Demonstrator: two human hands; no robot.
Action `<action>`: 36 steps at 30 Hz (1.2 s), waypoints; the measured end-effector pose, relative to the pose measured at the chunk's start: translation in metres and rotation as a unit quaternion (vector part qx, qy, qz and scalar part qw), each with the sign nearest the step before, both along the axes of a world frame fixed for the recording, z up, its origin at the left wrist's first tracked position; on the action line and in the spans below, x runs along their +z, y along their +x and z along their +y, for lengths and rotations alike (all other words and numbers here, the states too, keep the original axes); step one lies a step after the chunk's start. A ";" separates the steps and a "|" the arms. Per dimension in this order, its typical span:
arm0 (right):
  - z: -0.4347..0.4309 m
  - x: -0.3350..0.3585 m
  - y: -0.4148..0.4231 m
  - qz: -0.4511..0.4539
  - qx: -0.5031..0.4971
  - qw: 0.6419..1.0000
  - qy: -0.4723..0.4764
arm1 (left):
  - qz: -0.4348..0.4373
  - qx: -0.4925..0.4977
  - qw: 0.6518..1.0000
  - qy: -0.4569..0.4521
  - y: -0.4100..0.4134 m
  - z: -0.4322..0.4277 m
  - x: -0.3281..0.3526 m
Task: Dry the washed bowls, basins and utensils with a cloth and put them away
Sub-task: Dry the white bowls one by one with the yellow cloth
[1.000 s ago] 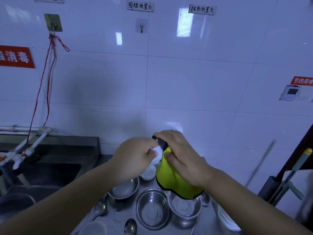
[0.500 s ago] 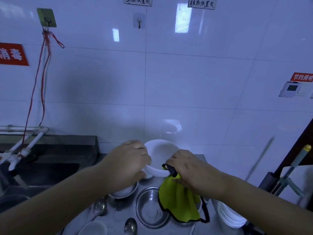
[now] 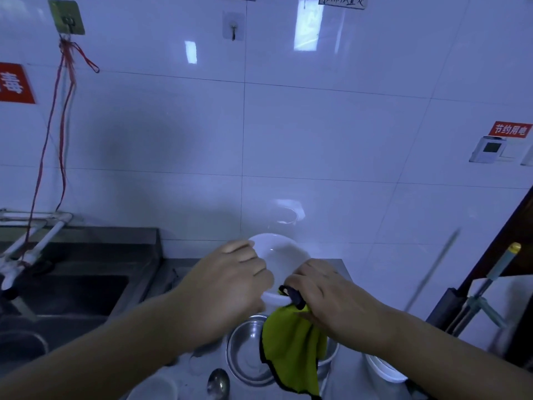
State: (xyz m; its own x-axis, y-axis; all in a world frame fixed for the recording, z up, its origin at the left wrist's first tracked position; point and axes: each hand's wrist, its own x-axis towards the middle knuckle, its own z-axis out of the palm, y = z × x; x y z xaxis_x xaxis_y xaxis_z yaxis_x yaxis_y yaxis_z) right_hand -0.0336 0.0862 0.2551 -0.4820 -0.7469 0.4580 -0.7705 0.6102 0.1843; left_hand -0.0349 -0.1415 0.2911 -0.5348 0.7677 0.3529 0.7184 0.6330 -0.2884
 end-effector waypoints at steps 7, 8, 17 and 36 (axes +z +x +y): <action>0.014 0.002 0.002 0.031 0.013 0.999 0.040 | 0.083 -0.091 0.992 -0.021 -0.011 -0.011 0.006; 0.013 0.000 0.005 0.021 0.006 0.999 0.035 | 0.081 -0.094 0.992 -0.018 -0.007 -0.008 0.004; 0.005 -0.015 0.029 -0.045 -0.026 0.998 0.021 | 0.025 -0.129 0.991 0.001 0.001 0.001 -0.016; 0.065 -0.109 0.118 -0.133 -0.238 0.959 -0.073 | -0.094 -0.255 0.961 -0.043 0.007 0.099 -0.109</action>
State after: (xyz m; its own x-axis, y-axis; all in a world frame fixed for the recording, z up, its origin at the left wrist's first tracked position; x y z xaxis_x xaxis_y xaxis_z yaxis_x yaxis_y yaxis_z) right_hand 0.0848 0.1512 0.1466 -0.8667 -0.3509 0.3546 -0.4063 0.9089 -0.0934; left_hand -0.0278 -0.0422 0.1819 -0.1295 0.9691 0.2101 0.9735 0.1645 -0.1588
